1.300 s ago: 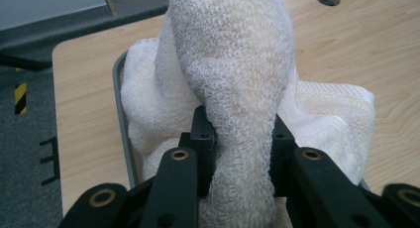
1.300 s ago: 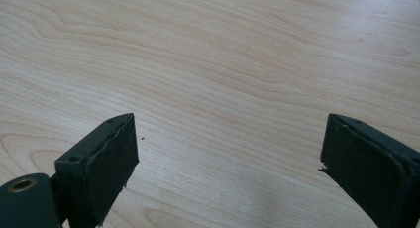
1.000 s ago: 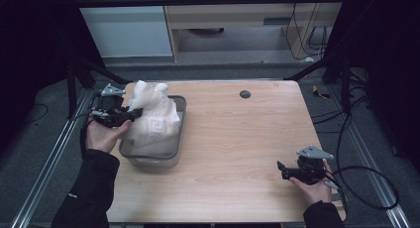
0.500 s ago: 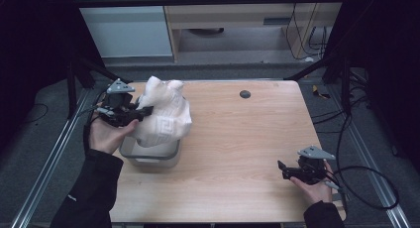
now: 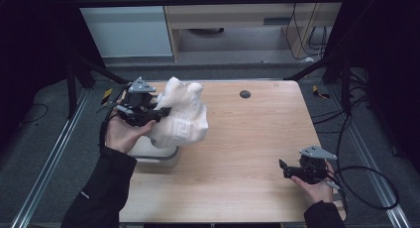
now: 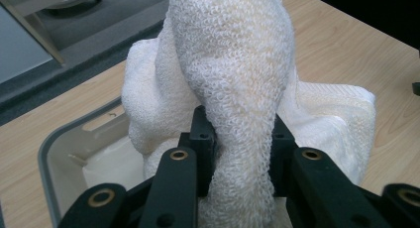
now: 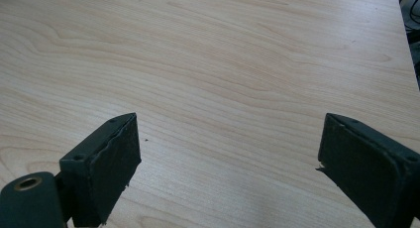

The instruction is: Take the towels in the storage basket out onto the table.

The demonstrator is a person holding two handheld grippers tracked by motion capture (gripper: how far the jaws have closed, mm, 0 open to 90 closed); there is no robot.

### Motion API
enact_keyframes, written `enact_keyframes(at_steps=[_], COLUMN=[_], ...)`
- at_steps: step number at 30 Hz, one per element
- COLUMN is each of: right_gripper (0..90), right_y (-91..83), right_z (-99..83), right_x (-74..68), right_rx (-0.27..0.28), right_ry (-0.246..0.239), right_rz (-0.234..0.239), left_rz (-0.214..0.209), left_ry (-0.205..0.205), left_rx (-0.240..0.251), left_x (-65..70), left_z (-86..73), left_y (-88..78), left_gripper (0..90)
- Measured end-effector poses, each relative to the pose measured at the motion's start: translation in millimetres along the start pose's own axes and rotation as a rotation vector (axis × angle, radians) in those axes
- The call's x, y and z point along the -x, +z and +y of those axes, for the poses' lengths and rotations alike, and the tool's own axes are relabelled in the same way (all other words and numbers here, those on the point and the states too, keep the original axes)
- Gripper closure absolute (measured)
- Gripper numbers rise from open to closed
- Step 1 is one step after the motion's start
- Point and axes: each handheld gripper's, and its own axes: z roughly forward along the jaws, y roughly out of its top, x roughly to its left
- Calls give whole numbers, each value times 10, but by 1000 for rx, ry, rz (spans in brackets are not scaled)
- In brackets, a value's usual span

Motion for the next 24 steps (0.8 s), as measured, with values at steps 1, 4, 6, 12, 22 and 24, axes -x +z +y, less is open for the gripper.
enact_keyframes(at_steps=[1,4,6,12,22,24], right_gripper=[92,92,92,92,93,92], right_y=[0,-2,-3,0,-14,-16], right_z=[0,-2,-2,-3,-8,-17], right_x=[0,7,10,6,29,48], right_rx=[0,5,8,6,16,15], right_ry=[0,-7,-8,-8,9,18], right_rz=[-3,-11,-12,-16,-31,-38], left_rz=[-5,-20,-25,-47,-80,-83], left_ry=[3,20,28,51,75,84], left_rx=[-3,-10,-12,-23,-36,-43], left_x=[25,98,125,267,443,484], left_z=[16,59,76,143,215,229], left_y=[17,68,88,232,435,489], left_gripper=[721,721,721,720,720,719])
